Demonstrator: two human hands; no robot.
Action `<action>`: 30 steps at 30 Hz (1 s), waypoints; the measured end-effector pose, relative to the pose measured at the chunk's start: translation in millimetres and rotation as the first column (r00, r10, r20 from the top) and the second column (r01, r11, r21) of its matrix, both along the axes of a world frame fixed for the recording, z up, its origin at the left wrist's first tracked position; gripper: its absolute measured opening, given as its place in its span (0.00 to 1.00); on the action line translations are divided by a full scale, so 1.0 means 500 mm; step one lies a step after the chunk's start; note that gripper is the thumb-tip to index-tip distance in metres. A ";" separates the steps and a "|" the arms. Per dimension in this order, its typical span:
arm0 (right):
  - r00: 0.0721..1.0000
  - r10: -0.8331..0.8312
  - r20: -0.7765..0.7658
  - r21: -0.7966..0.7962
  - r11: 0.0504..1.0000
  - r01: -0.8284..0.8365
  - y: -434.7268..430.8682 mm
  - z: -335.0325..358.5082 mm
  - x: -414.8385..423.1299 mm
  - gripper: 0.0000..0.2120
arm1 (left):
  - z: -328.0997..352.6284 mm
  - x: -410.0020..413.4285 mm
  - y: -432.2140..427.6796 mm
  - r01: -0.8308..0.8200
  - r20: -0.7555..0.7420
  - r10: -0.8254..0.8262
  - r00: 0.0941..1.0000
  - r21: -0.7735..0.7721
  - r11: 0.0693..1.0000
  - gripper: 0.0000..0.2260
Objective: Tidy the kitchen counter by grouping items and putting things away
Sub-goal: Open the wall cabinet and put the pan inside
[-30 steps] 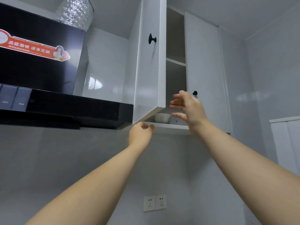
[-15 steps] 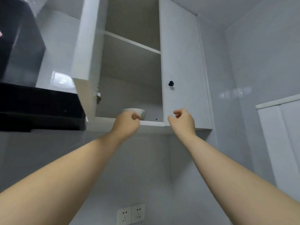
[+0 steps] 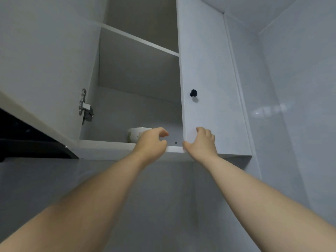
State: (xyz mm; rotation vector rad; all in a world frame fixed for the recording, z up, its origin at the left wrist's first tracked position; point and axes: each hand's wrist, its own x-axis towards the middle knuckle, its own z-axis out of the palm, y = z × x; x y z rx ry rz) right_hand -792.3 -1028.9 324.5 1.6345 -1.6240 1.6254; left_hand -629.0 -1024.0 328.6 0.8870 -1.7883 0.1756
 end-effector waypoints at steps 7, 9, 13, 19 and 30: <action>0.992 -0.123 0.011 -0.009 0.992 0.123 -0.030 0.026 0.019 0.40 | 0.040 -0.005 -0.038 -0.088 0.068 0.090 0.994 -0.040 0.995 0.17; 0.991 -0.131 0.006 -0.018 0.991 0.131 -0.027 0.026 0.023 0.39 | 0.046 -0.007 -0.051 -0.110 0.070 0.113 0.991 -0.049 0.993 0.16; 0.988 -0.152 -0.008 -0.059 0.987 0.152 -0.012 0.024 0.026 0.36 | 0.035 -0.025 -0.054 -0.146 0.099 0.151 0.984 -0.059 0.988 0.16; 0.996 -0.093 -0.017 -0.137 0.987 0.090 0.053 0.023 -0.003 0.31 | 0.046 -0.050 -0.052 -0.164 0.140 0.169 0.976 -0.046 0.985 0.14; 0.968 0.017 0.251 -0.446 0.889 0.100 0.164 -0.030 -0.081 0.07 | 0.013 -0.183 -0.062 0.256 0.169 -0.273 0.947 0.112 0.960 0.23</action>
